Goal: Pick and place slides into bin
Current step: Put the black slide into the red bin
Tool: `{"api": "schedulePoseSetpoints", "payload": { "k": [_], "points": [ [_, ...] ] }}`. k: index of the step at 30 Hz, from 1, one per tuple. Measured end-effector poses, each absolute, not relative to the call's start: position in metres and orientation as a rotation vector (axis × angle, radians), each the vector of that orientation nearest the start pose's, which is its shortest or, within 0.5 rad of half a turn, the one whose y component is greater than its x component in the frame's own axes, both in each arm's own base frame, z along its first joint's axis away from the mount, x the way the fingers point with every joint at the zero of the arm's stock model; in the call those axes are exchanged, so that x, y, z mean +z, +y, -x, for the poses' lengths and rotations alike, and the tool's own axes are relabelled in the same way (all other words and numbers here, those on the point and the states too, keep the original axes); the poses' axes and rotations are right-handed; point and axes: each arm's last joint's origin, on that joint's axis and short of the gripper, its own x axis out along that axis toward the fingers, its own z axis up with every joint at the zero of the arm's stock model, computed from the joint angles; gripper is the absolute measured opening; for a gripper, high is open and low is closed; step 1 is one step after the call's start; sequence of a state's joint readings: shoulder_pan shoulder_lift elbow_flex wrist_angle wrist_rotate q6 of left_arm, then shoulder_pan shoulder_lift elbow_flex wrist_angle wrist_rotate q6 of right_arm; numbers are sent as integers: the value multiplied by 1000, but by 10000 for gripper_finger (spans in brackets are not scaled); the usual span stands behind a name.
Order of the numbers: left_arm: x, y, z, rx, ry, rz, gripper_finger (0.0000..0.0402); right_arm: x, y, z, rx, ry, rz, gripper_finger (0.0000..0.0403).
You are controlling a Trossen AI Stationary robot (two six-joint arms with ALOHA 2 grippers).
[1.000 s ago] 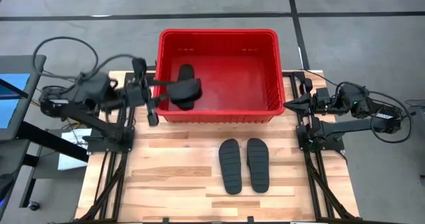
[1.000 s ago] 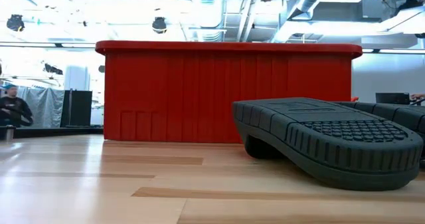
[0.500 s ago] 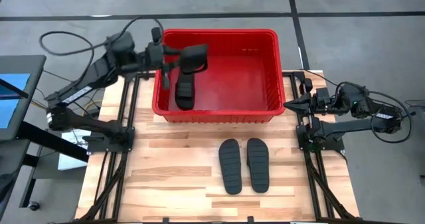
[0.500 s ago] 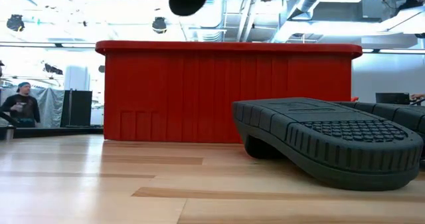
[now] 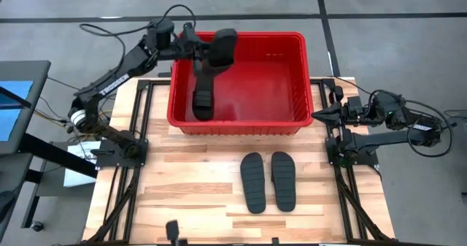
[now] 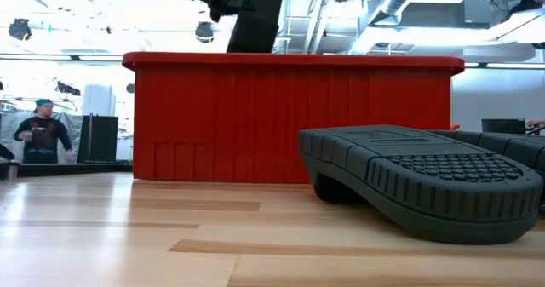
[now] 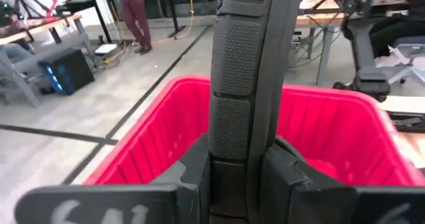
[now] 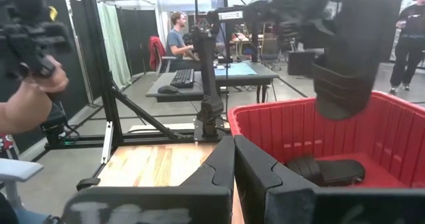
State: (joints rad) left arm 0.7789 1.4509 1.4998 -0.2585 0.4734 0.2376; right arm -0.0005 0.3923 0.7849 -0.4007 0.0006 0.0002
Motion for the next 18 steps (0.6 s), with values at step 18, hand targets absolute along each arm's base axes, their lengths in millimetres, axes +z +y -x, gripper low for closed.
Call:
{"api": "schedulePoseSetpoints", "payload": {
  "k": [18],
  "points": [
    [359, 307, -221, 199, 195, 294, 67, 353, 0, -76, -1, 8, 0, 0]
  ]
}}
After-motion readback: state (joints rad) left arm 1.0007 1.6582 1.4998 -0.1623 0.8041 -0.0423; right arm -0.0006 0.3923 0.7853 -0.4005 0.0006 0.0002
